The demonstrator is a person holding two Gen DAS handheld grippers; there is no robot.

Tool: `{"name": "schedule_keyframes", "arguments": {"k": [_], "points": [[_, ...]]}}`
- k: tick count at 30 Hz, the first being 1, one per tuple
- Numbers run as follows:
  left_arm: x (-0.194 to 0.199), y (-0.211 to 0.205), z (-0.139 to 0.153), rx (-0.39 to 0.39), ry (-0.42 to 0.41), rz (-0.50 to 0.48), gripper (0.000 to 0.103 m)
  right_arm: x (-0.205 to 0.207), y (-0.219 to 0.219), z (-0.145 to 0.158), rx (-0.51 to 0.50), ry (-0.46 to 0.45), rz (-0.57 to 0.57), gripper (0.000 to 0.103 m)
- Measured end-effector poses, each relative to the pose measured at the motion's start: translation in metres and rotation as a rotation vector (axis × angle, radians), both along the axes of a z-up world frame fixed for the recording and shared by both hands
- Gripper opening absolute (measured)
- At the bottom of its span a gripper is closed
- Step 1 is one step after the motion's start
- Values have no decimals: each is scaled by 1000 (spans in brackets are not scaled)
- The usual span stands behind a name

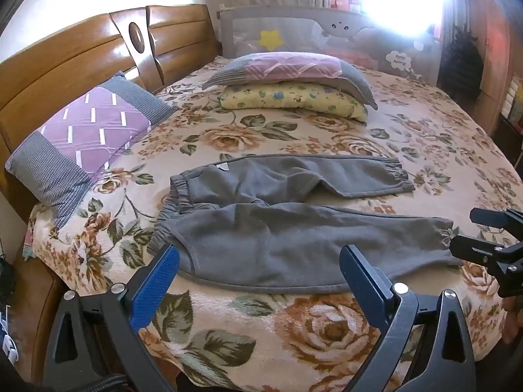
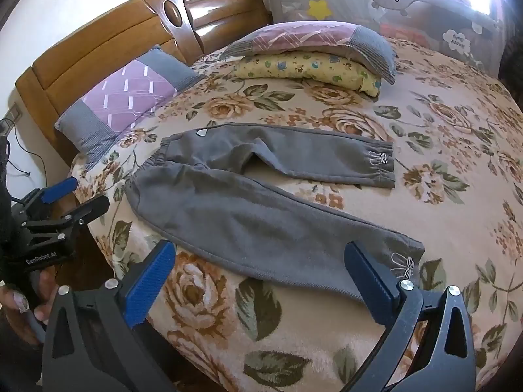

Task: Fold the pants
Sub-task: 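Move both grippers toward the grey sweatpants lying flat on the bed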

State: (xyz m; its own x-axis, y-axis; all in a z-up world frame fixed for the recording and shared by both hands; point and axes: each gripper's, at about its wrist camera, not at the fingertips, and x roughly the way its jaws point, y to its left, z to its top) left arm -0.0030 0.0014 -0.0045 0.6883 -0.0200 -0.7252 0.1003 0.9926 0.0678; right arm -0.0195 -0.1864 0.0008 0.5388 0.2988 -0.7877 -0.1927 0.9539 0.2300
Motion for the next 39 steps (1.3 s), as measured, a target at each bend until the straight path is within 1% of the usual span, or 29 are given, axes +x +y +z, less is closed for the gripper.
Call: {"name": "schedule_keyframes", "arguments": {"k": [13,39], "points": [[-2,-6,-4,-5,11,-15,99,-3,-1,-7,-4,14,-1,103],[14,-5,-20,-28,61,-46,99,9,-6,-26,2,73,-16,103]]}}
